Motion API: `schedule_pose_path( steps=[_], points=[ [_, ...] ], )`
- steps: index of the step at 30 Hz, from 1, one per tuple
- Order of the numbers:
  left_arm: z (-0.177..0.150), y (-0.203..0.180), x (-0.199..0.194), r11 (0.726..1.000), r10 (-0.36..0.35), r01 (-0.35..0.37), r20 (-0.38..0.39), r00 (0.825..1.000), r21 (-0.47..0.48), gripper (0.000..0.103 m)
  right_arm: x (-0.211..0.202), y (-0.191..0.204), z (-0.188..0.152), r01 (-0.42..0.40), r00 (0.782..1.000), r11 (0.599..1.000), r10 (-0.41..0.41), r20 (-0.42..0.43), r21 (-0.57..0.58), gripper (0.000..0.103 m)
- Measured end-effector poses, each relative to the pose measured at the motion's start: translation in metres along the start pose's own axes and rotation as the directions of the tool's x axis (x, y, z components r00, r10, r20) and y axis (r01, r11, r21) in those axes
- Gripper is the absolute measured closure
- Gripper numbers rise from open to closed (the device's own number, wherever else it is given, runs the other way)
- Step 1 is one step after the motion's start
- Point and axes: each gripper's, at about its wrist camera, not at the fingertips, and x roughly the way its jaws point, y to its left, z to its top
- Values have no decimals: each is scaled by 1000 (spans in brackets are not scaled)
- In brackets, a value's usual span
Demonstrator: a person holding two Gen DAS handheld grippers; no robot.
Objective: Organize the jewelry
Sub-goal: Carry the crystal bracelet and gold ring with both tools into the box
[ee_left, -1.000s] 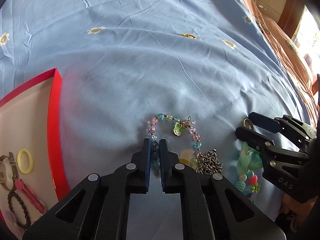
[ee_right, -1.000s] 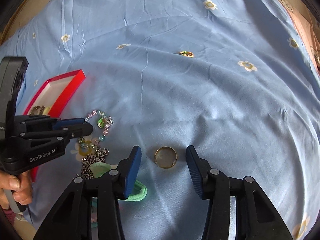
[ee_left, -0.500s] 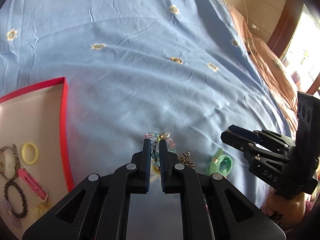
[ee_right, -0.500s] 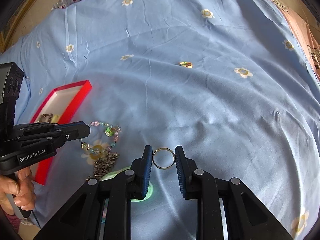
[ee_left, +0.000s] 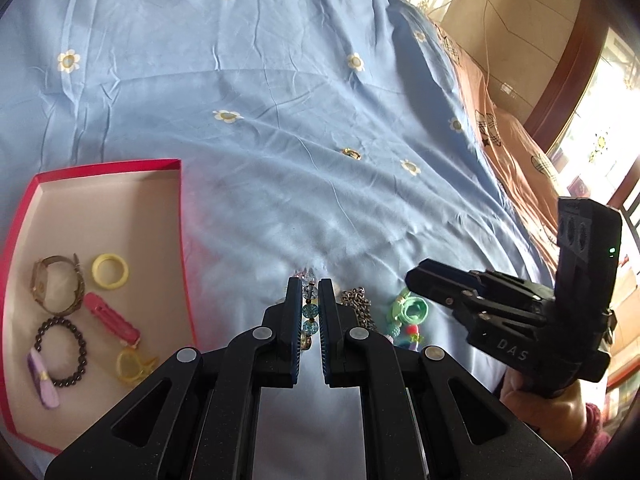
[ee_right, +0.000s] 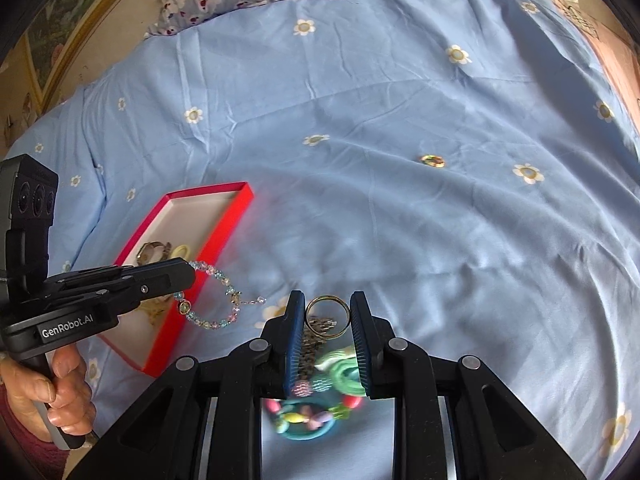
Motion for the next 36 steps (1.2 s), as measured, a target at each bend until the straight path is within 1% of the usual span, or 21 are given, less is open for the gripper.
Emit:
schedule_pose_path(
  steps=[6,14,27,36],
  points=[
    [-8,5,-28,1000,5,-4,43,999,-15,97,7,28,-4,-56,998,998,55,-25,-35,80],
    [-22,31,-56,997,34,-30,74,997,-66,97,16,63,-8,-114,992,990,110,-56,-86,80],
    [-45,76,-81,984,103,-90,79,992,-152,97,29,115,-14,-199,978,967,184,-103,-156,80],
    [-62,100,-85,973,131,-116,61,990,-200,97,41,147,-17,-245,965,946,218,-144,-211,80]
  ],
)
